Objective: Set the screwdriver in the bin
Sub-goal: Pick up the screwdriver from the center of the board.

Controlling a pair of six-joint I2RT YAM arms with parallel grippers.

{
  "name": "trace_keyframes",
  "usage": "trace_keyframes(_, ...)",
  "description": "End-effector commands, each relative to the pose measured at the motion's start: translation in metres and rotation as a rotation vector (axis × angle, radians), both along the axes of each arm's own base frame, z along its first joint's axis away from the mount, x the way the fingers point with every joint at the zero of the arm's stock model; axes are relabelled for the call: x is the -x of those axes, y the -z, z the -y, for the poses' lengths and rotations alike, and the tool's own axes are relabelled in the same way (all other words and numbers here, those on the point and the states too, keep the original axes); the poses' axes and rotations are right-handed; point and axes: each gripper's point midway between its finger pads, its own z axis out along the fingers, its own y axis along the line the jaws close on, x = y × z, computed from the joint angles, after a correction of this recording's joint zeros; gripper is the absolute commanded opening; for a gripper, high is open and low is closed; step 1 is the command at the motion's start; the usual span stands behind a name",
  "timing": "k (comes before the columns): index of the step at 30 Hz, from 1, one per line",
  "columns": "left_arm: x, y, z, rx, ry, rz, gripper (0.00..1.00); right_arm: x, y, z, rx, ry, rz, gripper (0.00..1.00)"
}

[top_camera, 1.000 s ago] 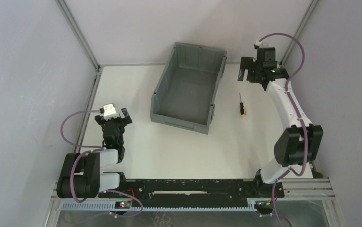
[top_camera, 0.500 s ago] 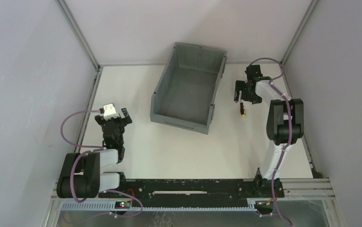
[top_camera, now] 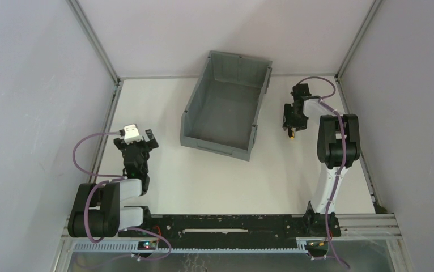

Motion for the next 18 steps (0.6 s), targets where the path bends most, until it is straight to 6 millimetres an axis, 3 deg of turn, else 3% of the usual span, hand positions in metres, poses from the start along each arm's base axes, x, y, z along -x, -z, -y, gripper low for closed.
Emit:
trace_keyframes(1,-0.009,-0.023,-0.001,-0.024,-0.006,0.065,1.00,-0.005,0.000,-0.001,-0.021,-0.004,0.002,0.56)
trace_keyframes(6,-0.009,-0.024,-0.001,-0.024,-0.006,0.065,1.00,-0.006,-0.006,-0.001,-0.019,-0.008,0.012,0.23)
trace_keyframes(14,-0.009,-0.024,-0.001,-0.024,-0.006,0.065,1.00,-0.006,-0.051,0.004,0.005,-0.002,0.090,0.17)
trace_keyframes(18,-0.009,-0.023,-0.001,-0.024,-0.006,0.065,1.00,-0.006,-0.090,0.004,0.006,-0.009,0.157,0.17)
